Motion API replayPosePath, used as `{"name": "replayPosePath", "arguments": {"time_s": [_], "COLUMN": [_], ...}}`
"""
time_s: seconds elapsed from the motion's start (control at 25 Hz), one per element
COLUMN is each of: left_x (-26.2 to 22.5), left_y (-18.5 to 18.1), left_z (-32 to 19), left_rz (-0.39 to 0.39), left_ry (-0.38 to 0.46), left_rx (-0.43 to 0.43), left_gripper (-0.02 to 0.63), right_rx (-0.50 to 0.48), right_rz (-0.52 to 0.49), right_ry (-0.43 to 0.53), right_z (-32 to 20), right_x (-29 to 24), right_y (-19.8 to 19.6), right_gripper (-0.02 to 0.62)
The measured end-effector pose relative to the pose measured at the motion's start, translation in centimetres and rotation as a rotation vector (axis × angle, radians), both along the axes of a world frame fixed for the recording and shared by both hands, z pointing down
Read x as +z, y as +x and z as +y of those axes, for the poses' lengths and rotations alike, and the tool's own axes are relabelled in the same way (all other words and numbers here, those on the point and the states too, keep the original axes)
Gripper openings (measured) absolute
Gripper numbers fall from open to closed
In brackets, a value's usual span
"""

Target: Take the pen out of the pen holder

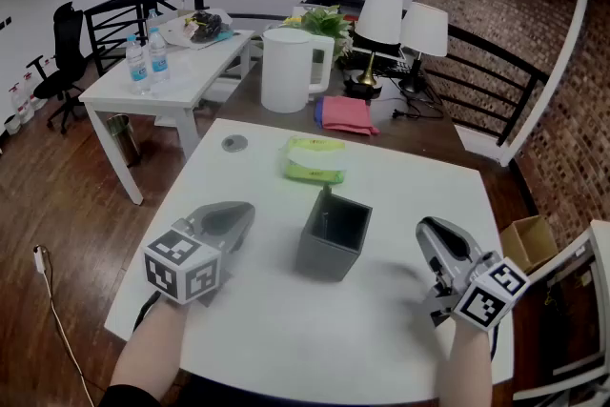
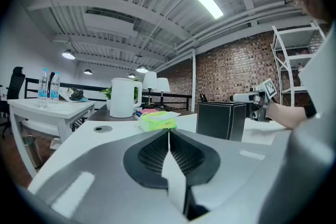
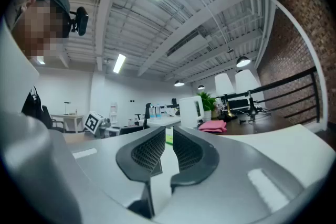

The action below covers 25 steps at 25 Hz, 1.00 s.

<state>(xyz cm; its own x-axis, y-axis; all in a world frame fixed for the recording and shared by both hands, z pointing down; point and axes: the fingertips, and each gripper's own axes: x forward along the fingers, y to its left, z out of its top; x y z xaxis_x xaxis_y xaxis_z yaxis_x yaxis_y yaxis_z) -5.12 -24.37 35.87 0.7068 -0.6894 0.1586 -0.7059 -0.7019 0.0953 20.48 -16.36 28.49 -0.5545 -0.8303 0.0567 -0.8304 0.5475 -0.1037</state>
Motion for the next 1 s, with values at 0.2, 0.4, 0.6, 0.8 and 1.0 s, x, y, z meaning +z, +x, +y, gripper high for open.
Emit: {"name": "replayPosePath", "arguments": {"time_s": [0.2,0.4,0.6,0.8,1.0], "left_x": [-0.1,0.0,0.0,0.1,0.1], "left_y": [0.1,0.2,0.4,0.5,0.6], "left_z": [0.1,0.1,0.2,0.3,0.4], "left_rz": [-0.006,-0.006,-0.007,-0.009,-0.008], "left_ry": [-0.001,-0.002,-0.001,-0.004,-0.003], "left_rx": [0.014,0.021,0.031,0.041,0.047], "left_gripper": [0.006,0.006,0.007,0.006,0.008], "right_rx": [-0.11,-0.237,-0.319,-0.393,-0.443], "right_rz": [0.014,0.13,0.209,0.261,0.303], "right_ry": [-0.008,-0.07,-0.115,-0.213,-0.311], "right_z": [-2.0,-4.3,-6.3,-7.8,-8.2], "right_x": [-3.1,-2.2,-1.7,-0.7,0.9], "right_y": [-3.8,-8.4,-11.9,-14.0,-14.8], "right_gripper": [0.092,0.158,0.16,0.158,0.146]}}
